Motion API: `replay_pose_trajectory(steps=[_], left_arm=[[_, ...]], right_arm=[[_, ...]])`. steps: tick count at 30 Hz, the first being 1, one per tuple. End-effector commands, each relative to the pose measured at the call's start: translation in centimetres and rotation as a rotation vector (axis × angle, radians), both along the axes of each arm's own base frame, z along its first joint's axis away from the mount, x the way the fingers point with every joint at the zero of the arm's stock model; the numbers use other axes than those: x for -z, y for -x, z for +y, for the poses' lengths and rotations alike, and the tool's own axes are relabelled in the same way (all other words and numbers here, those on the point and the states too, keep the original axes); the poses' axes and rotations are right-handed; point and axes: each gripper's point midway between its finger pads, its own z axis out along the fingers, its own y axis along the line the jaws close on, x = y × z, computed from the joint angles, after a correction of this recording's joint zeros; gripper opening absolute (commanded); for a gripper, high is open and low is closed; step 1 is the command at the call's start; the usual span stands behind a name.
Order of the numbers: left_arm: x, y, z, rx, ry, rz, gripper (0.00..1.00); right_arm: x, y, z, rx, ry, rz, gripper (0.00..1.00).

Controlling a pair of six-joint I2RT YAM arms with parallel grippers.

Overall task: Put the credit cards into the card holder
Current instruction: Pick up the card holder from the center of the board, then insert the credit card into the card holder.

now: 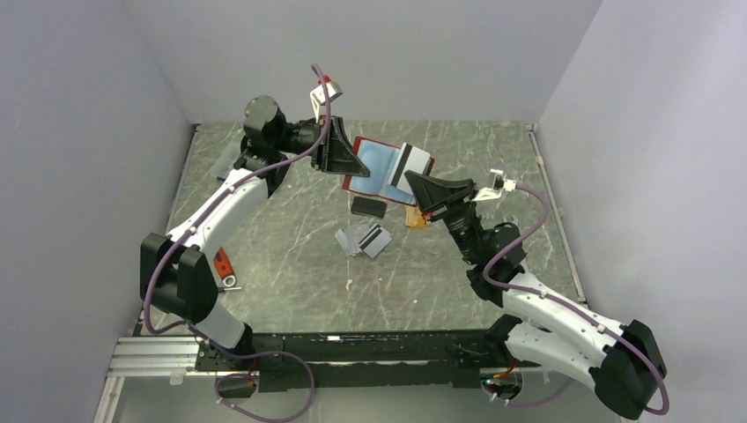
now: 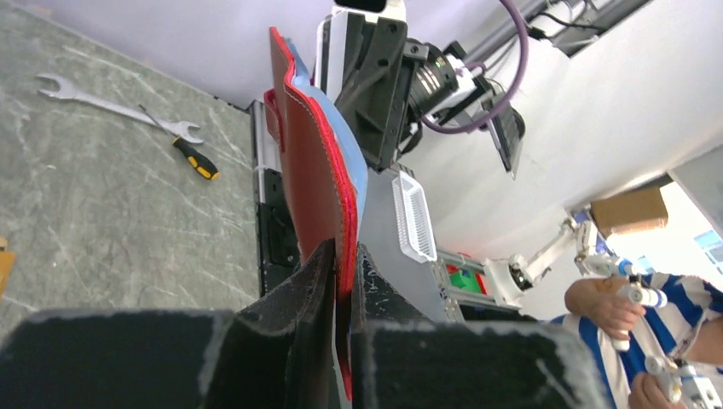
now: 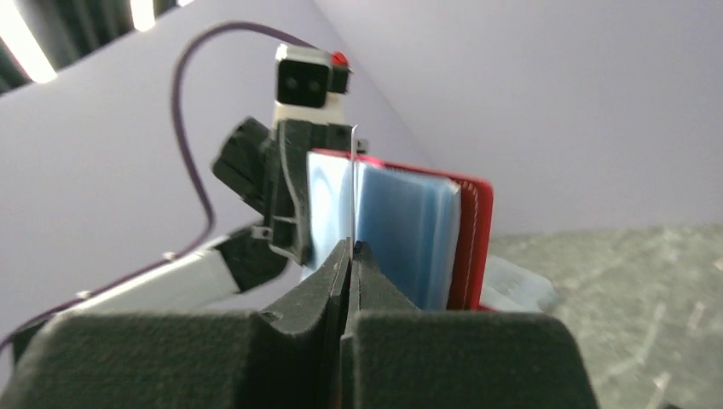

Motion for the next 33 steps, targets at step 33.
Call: replay_pose_trajectory(steps=[33], left_arm=[[-3.9, 3.0, 1.7, 0.042, 0.107, -0.153, 0.0]], right_arm=[[-6.0, 2.4, 2.1, -0.207, -0.282, -0.119, 0.0]])
